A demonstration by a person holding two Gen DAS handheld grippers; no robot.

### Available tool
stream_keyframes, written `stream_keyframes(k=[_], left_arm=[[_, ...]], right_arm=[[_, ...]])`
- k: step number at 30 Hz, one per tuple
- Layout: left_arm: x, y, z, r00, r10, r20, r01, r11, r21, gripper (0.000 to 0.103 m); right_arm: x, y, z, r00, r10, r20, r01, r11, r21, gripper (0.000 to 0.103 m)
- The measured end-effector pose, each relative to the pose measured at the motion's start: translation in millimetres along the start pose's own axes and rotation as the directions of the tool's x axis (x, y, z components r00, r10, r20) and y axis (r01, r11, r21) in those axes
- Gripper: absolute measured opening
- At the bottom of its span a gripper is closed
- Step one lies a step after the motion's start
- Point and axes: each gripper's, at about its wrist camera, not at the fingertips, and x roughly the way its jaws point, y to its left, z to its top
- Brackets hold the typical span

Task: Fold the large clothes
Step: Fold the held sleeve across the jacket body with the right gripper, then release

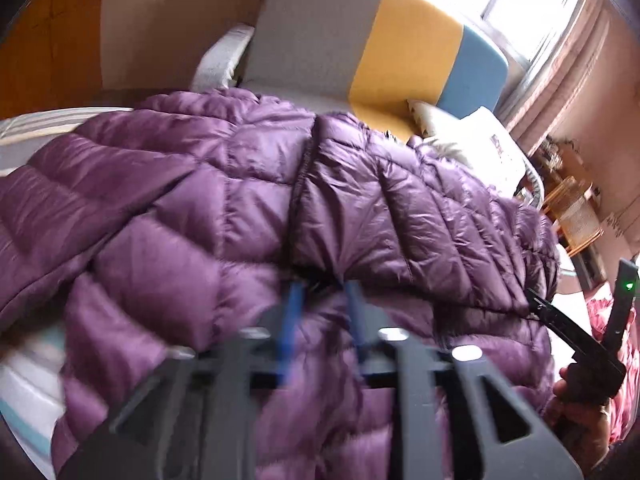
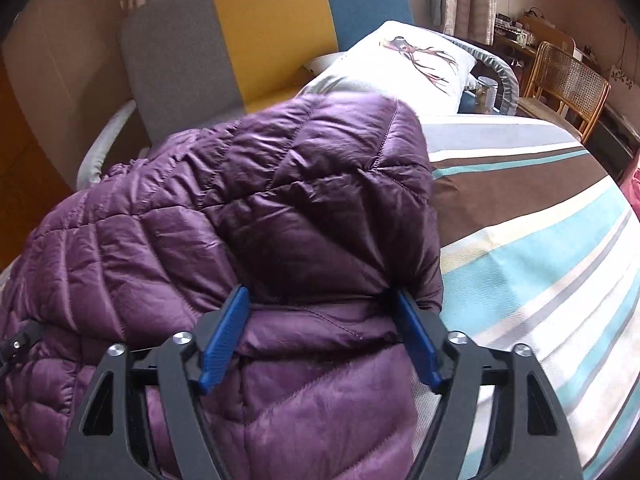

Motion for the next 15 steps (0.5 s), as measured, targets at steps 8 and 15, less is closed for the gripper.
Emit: stream_keyframes(k=[8,15], left_arm=[[-61.7,45.3,-29.9,0.999,0.019,0.049,-0.015,0.997,-0.080,0.051],[-96.4,102.2,-50.4,0.996,0.066,0.061,-0.054,0.982,-0.182,0.064]], right_arm=[[-42.4,25.9,-29.4,0.998,0.035,0.044,-0.033,0.998,-0.052,0.082],[-52.7,67.3,-61.4,0.999,0.044,0.012,-0.042,0.989,-0.143,0.082]])
